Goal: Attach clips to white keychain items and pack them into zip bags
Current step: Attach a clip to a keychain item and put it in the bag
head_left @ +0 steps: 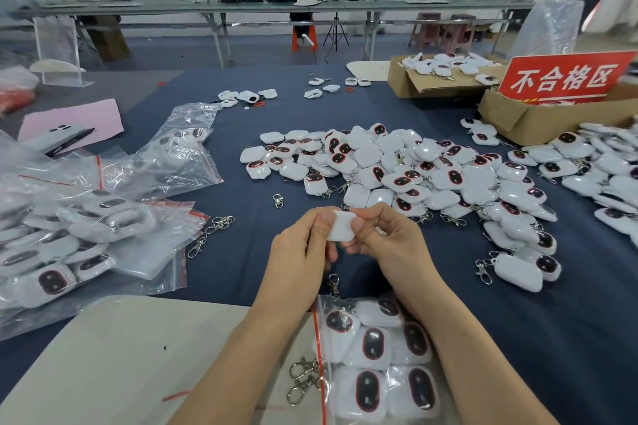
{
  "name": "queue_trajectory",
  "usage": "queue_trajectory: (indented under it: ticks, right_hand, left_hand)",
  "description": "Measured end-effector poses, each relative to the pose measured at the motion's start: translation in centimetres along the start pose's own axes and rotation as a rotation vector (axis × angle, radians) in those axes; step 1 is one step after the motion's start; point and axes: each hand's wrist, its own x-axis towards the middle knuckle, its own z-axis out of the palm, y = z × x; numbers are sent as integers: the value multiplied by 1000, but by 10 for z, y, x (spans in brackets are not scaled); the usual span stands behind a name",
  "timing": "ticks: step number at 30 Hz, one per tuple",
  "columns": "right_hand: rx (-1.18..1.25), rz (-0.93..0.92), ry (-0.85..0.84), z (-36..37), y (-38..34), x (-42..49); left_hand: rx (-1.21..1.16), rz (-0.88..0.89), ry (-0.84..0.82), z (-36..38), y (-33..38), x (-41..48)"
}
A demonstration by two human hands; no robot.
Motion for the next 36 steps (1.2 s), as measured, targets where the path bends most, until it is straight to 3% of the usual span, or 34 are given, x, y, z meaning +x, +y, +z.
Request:
queue_trajectory:
  ticks: [6, 11, 16, 19, 27, 32, 36]
  right_hand:
    - [-83, -67, -17, -1, -8, -3]
    - [-331, -169, -77, -1, -36, -9]
    - [-385, -227, -91, -7, -65, -25]
    - [-500, -132, -150, -11, -65, -37]
    - [-865, 150, -521, 1, -55, -49]
    - [-950, 142, -657, 7, -55, -41]
    - [-886, 145, -626, 5, -51, -37]
  left_hand:
    - [-191, -149, -41, -4, 8, 0]
    - [-61, -117, 16, -28, 19, -13]
    - [5, -214, -39, -65, 17, -58]
    - [65, -276, -131, -83, 15, -92]
    - [293, -287, -348, -82, 41, -110]
    - [303, -307, -396, -73, 53, -111]
    - [256, -306, -408, -71, 55, -112]
